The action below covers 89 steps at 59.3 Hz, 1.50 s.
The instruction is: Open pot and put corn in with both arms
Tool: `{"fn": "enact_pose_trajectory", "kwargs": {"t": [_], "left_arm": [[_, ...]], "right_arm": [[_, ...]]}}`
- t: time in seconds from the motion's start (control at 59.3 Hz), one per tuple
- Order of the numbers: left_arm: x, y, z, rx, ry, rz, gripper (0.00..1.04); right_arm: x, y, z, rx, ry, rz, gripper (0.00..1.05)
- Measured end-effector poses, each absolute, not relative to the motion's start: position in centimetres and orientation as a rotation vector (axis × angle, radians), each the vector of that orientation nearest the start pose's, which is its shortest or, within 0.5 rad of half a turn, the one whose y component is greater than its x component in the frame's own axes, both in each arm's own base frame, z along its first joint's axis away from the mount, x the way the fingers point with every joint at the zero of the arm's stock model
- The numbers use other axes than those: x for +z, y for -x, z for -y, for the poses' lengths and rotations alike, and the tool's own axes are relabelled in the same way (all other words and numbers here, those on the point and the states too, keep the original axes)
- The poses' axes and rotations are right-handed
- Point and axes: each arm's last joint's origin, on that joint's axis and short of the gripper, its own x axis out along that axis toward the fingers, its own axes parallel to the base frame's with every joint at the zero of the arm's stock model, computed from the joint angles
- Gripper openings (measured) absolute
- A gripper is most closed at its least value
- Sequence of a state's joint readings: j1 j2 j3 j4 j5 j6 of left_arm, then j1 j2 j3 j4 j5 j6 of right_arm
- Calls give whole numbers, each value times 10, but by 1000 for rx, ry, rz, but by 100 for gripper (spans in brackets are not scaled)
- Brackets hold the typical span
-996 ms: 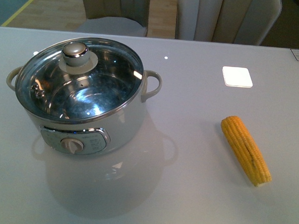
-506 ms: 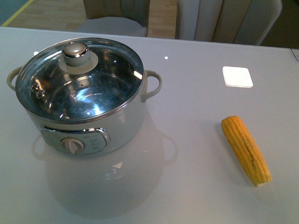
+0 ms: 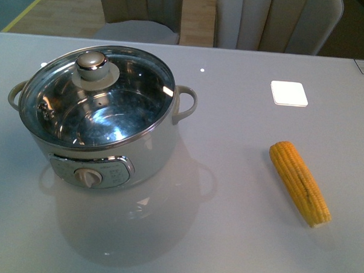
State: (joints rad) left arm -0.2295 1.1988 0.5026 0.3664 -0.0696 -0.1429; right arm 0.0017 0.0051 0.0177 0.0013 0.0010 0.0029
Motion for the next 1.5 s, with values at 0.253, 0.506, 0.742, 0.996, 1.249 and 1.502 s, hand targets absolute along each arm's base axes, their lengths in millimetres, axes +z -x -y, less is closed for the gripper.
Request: {"fn": "enact_pose_trajectory", "kwargs": {"t": [0.253,0.506,0.742,0.996,1.249,1.502], "left_arm": [[167,-316,96,-211,25,-481,98],[135,-352,107,-160,-39,-508,98],[117,-354,107,-135,-47,-527,98],[98,-352,110,-135,-56,-571,98],[94,-358,113,-124,-48,-581,98],[91,-360,113,-119,-43,-583,97]], "right_arm": [[169,-97,0,1,-3,14,96],[169,-97,0,1,-3,14,96],[169,-97,0,0,-3,14,96],[169,-97,0,1,-3,14,96],[169,-97,0,1,-3,14,96],[169,-97,0,1,-3,14,96]]}}
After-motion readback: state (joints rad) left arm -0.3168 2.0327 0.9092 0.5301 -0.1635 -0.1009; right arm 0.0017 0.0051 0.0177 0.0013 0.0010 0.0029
